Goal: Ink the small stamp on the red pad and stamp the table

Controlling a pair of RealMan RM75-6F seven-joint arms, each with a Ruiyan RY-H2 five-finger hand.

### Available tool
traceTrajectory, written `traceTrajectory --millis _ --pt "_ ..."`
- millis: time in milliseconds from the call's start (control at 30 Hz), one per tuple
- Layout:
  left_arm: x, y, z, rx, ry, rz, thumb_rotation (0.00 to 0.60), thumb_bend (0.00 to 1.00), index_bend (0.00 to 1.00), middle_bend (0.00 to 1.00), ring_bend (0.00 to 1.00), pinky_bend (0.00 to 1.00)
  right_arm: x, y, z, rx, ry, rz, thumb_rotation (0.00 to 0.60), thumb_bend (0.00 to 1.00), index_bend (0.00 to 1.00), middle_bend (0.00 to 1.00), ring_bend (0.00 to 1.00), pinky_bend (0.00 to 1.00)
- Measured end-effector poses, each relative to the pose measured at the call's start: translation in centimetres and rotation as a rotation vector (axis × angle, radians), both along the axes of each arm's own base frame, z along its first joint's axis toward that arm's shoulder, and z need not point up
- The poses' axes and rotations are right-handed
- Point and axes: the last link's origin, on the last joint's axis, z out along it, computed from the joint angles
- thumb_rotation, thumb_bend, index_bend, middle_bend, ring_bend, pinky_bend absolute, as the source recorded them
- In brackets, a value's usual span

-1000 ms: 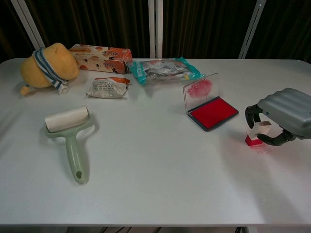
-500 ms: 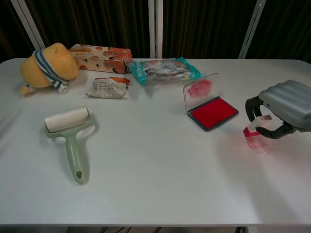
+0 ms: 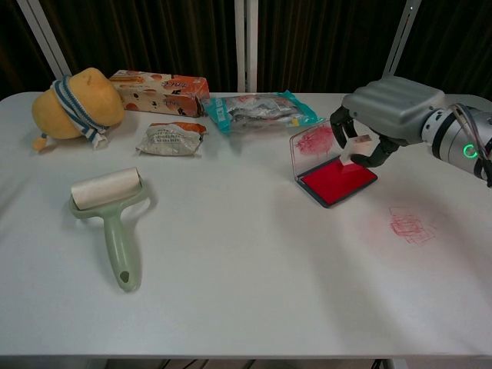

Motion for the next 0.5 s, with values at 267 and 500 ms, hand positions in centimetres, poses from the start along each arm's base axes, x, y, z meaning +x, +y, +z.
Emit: traceTrajectory --millis 267,500 --pt "-0.1 -0.1 0.1 0.004 -0.004 -0.004 0.332 0.26 0.06 0.12 0.11 0.24 0.7 -0.9 -2.6 0.037 0.053 -0.038 0.6 0.34 0.59 0.55 0.77 0.91" --pt "-0.4 -0.1 0.2 0.007 -0.004 0.003 0.338 0.26 0.06 0.12 0.11 0.24 0.6 -1.2 -3.5 0.038 0.094 -0.041 0.6 0.34 0.6 0.55 0.77 0.91"
